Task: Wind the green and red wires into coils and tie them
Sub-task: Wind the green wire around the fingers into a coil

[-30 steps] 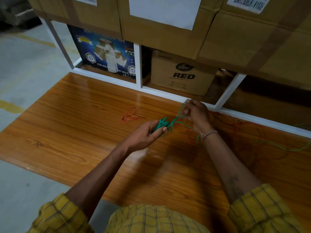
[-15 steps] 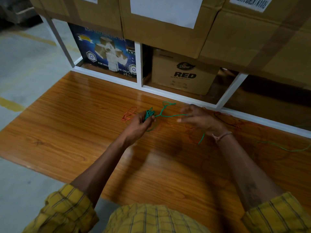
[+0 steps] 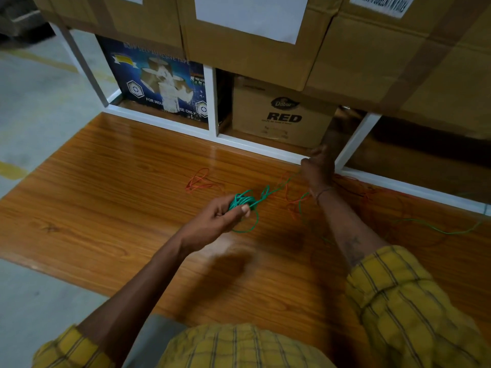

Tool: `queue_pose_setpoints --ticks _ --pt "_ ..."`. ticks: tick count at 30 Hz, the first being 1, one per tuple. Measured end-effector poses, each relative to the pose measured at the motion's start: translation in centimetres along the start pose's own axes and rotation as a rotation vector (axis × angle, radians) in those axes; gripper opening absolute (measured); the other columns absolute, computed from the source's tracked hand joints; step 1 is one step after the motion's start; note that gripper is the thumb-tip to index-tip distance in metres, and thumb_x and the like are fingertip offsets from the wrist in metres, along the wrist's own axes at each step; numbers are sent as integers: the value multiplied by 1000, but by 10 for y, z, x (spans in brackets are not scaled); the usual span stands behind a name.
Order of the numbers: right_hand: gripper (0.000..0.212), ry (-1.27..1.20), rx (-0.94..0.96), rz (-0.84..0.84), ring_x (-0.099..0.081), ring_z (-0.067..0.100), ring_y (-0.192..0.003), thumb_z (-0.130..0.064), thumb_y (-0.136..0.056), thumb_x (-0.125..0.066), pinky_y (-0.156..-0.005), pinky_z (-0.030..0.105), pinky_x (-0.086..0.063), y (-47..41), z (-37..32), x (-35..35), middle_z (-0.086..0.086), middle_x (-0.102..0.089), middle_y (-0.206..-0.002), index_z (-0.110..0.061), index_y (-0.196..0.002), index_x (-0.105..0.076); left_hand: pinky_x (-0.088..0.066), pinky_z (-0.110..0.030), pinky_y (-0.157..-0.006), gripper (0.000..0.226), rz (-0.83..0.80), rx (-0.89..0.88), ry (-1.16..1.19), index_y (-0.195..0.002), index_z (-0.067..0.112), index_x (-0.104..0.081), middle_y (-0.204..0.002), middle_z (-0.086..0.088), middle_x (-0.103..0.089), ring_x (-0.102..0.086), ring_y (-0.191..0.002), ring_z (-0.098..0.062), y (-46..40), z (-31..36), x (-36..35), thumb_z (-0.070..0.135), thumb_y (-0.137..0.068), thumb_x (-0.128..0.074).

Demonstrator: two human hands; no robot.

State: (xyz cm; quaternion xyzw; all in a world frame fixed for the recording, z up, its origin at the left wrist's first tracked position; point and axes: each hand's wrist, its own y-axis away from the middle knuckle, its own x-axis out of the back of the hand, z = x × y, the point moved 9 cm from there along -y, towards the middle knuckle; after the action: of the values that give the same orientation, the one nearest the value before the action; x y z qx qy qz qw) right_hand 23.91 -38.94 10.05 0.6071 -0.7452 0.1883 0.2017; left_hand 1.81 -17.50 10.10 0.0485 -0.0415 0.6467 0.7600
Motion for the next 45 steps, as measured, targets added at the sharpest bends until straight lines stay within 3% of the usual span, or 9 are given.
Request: queue_pose_setpoints --ticks 6,12,19,26,30,34,37,40,45 --pt "35 609 463 75 -69 42 -91 -5 -97 -50 -73 46 -54 2 -21 2 19 -70 -101 -11 -132 -52 -22 -25 -53 19 -39 24 187 -93 13 -66 -66 1 -40 -27 -58 -12 21 2 5 14 -108 -54" --pt "62 801 492 78 -70 48 -90 -4 -94 -60 -77 53 -57 -19 -11 23 27 -71 -101 -11 -152 -39 -21 -23 -51 14 -96 72 332 -93 4 -61 -69 -2 -35 -23 -58 -12 54 3 25 17 -99 -61" --pt "54 856 578 65 -70 49 -85 2 -90 -58 -70 50 -55 -29 -22 27 29 -70 -96 -3 -142 -43 -17 -28 -51 18 -56 91 333 -94 4 -63 -69 -12 -21 -16 -59 -18 49 0 33 17 -103 -55" --pt "22 520 428 -226 -67 36 -93 -33 -96 -69 -78 42 -54 -20 5 6 16 -70 -101 -14 -104 -62 -26 -19 -50 18 -73 106 308 -97 6 -65 -65 -3 -26 -22 -54 -10 30 -5 20 16 -108 -54" --pt "14 384 325 -342 -71 31 -97 -24 -95 -66 -87 44 -57 -14 17 -6 9 -75 -97 -20 -81 -67 -27 -19 -50 20 -91 111 279 -97 9 -66 -65 -4 -26 -22 -55 -12 17 -1 5 18 -109 -53" --pt "16 254 371 -358 -70 24 -108 -14 -99 -61 -93 36 -54 17 -30 7 9 -77 -112 -7 -99 -76 -26 -19 -49 21 -63 123 221 -98 5 -63 -63 -2 -29 -25 -53 -10 4 8 -4 12 -111 -47" --pt "18 -85 334 -679 -73 22 -102 -16 -102 -60 -93 31 -55 71 -64 -5 12 -78 -107 -8 -98 -76 -26 -18 -49 23 -56 147 234 -96 7 -62 -62 4 -33 -26 -53 -7 -5 9 -11 12 -111 -46" --pt "21 -146 191 -917 -73 24 -88 -14 -103 -56 -84 27 -57 111 -57 -22 20 -75 -98 -7 -95 -74 -27 -20 -49 19 -33 159 316 -97 10 -62 -65 5 -36 -28 -55 -8 -12 10 -11 17 -110 -50" --pt "16 -353 -62 -1006 -63 26 -79 -21 -91 -56 -81 37 -51 129 -22 -21 22 -63 -95 -10 -88 -68 -28 -19 -49 22 -8 233 502 -101 10 -61 -67 4 -36 -28 -54 -7 -17 13 -10 19 -113 -44"
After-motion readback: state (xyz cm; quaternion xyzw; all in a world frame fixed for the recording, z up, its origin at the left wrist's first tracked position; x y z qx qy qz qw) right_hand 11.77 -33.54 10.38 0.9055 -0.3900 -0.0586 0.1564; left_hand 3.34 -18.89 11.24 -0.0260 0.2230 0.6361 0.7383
